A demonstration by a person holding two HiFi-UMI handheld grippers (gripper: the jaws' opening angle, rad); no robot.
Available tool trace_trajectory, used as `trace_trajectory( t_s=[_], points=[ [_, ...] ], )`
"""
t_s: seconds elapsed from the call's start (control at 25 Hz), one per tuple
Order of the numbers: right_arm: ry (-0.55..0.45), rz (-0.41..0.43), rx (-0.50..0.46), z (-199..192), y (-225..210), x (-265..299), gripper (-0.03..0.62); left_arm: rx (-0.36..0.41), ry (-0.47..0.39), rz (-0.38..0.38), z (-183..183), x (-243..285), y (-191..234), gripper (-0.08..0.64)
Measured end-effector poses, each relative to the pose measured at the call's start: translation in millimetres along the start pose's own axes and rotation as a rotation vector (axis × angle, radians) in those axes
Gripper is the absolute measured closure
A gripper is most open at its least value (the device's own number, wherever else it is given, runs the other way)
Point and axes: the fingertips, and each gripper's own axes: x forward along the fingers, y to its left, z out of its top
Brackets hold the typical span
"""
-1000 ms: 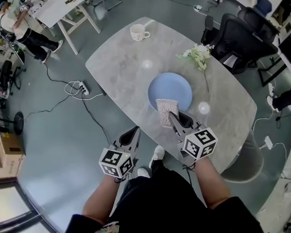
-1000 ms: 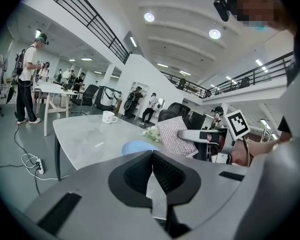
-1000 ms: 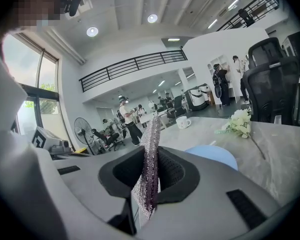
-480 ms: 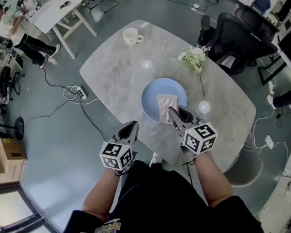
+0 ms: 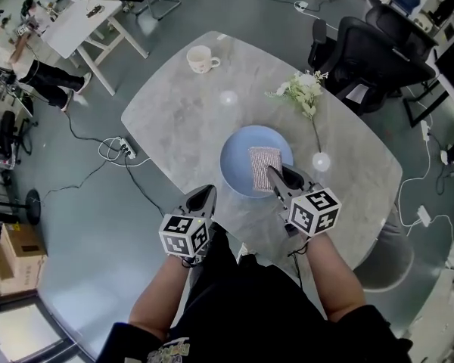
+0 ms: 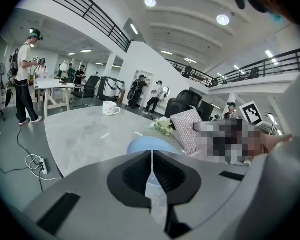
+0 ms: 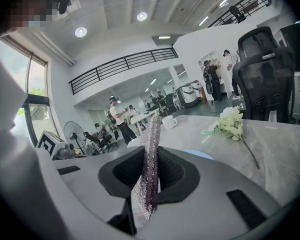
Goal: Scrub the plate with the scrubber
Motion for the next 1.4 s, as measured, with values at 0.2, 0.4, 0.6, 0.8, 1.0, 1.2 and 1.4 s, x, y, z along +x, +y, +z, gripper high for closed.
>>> trace_trajectory(
  t_s=[0.2, 0.4, 0.6, 0.8, 1.0, 1.2, 1.4],
  points=[
    [0.018, -0.038, 0.019, -3.3, -14.7, 19.7, 0.517, 0.001, 0.056, -0.062, -4.5, 26.4, 9.4, 0.486],
    [0.052, -0.067, 0.038, -9.9, -27.2, 46.1, 0.517, 0.006, 0.106, -0.083, -5.4, 55.5, 29.4, 0.431],
    [0.096, -0.086, 0.055, -20.9, -38.2, 75.3, 0.517, -0.005, 0.176, -0.102, -14.5, 87.5, 47.8, 0.422],
    [0.138, -0.099, 0.071, -30.8, -43.3, 101.3, 0.517, 0.002, 0.246, -0.118, -21.4, 119.0, 62.4, 0.422],
    [0.177, -0.106, 0.089, -42.1, -52.0, 124.7, 0.517, 0.015, 0.296, -0.116, -24.3, 146.2, 75.7, 0.423],
    [0.236, -0.119, 0.075, -58.1, -59.6, 139.5, 0.517, 0.013, 0.365, -0.128, -34.9, 166.4, 80.8, 0.423],
    [0.274, -0.130, 0.059, -67.9, -64.9, 150.0, 0.517, 0.012, 0.431, -0.117, -43.5, 183.7, 86.3, 0.436]
  ],
)
